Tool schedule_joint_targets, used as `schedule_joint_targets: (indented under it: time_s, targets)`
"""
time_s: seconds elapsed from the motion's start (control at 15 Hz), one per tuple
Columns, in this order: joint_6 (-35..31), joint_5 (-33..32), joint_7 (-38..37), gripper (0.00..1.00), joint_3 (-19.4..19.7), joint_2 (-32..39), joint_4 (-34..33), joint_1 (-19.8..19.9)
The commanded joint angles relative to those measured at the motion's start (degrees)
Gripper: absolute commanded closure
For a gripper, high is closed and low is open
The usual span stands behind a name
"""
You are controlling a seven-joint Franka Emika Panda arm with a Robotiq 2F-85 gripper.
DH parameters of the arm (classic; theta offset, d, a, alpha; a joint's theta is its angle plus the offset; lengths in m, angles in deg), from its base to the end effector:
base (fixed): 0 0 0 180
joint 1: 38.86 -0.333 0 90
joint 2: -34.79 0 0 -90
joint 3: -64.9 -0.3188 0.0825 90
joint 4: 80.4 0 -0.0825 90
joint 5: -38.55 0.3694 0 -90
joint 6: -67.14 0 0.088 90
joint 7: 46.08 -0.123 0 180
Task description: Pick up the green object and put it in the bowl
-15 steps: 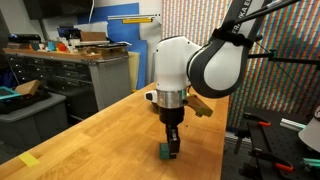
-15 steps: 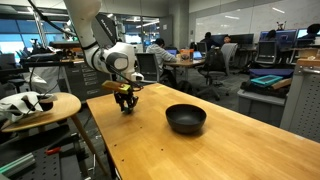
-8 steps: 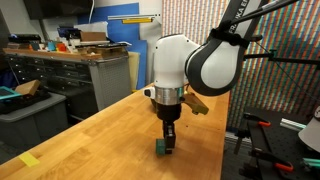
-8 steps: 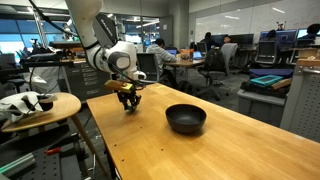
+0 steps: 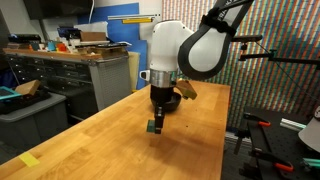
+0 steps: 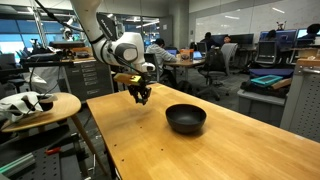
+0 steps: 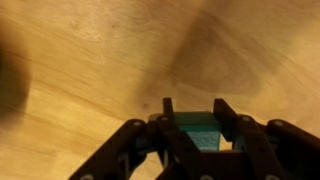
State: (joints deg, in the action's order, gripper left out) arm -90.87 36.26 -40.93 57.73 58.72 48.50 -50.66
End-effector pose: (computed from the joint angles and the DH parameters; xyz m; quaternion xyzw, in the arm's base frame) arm 0.5154 0.1803 0.1872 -0.9742 -0.2201 -0.0448 0.0223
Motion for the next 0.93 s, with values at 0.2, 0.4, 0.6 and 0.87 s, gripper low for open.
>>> schedule_joint_targets:
  time_s: [0.2,0.4,0.6,0.87]
  targets:
    - [0.6,-1.66,-4.11,0.8,3.8,-5.63,-0.04,1.94]
    - [0.43,-1.65,-5.05,0.8,5.59,-7.09,-0.1,3.68]
    - [0.0,-1.98,-6.65,0.8,7.75,-7.14,-0.29,5.26]
    - [-0.62,-2.13,-9.31,0.8,10.56,-5.34,-1.12,6.92]
